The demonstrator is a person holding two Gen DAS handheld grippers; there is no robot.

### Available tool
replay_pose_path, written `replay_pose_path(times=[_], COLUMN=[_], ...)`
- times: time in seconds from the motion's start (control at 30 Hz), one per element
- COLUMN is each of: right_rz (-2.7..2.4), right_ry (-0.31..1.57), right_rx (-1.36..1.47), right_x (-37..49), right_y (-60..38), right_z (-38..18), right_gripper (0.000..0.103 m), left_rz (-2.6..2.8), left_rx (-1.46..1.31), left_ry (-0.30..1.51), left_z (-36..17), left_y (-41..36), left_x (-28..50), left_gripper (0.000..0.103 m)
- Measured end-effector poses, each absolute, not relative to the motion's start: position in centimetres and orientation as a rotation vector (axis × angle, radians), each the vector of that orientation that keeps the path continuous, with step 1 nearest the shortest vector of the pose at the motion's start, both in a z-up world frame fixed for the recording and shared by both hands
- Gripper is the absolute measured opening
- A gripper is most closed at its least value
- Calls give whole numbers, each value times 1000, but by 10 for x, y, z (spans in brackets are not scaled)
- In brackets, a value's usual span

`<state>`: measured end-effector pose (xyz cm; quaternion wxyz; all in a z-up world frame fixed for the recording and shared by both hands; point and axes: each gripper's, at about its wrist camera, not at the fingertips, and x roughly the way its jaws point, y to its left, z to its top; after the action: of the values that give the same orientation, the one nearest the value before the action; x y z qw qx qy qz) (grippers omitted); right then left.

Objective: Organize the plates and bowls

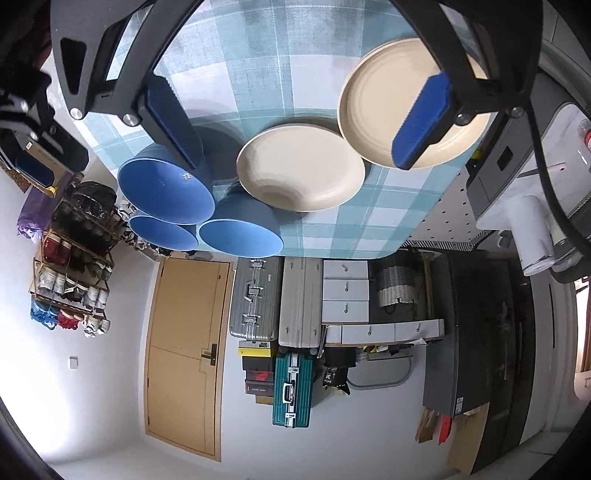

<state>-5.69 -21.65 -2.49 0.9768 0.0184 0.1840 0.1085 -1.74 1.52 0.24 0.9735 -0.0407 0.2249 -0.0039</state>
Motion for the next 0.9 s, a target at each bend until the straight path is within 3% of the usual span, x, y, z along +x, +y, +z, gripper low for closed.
replay_pose_path(times=[0.9], right_rz=[209], right_ry=[396], right_rx=[64], right_x=[-48], right_y=[-224], right_z=[-28], right_gripper=[102], left_rz=[-1], left_rx=[-43], left_ry=[440], left_z=[2], left_y=[8], left_x=[-22], left_gripper=[103])
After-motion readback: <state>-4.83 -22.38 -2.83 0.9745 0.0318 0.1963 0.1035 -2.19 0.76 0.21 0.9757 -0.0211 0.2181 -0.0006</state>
